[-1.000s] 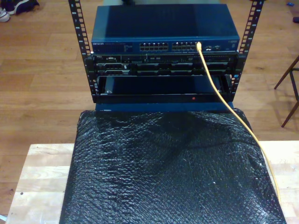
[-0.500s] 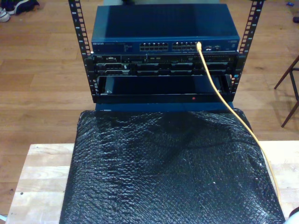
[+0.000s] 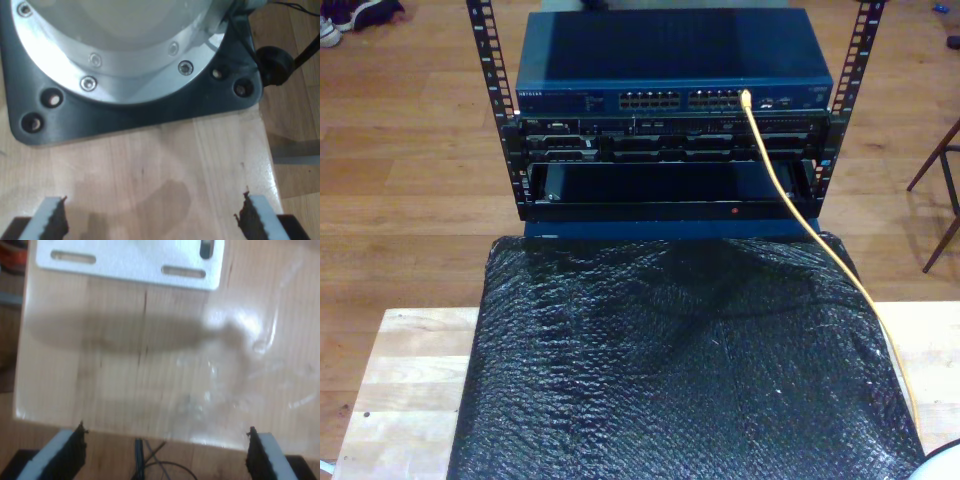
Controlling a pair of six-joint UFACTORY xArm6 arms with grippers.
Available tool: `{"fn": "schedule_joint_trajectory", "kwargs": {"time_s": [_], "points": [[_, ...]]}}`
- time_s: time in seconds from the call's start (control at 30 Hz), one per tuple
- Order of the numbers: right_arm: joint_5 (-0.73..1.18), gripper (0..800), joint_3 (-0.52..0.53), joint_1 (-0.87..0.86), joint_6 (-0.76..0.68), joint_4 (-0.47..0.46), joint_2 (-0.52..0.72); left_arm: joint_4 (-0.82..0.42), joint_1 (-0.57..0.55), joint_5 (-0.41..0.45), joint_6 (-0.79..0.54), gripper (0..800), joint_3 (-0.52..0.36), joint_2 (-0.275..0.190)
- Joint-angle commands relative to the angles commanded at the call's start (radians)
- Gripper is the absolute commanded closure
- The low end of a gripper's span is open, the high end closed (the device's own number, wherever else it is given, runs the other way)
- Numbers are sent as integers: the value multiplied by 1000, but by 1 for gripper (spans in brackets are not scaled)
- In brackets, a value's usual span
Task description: Grab the cable and plug it in
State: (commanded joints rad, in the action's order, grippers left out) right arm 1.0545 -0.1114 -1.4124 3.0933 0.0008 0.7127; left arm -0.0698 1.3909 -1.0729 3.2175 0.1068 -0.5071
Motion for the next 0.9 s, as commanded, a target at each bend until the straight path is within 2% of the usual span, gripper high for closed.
{"fn": "schedule_joint_trajectory", "kwargs": {"time_s": [0.13,0.33,0.9], "points": [[-71,0,52,-6,0,0,-15,0,0,0,0,0,0,0],[-124,0,66,-8,2,0,-81,0,0,0,0,0,0,0],[-186,0,100,-11,-2,3,-66,0,0,0,0,0,0,0]]}}
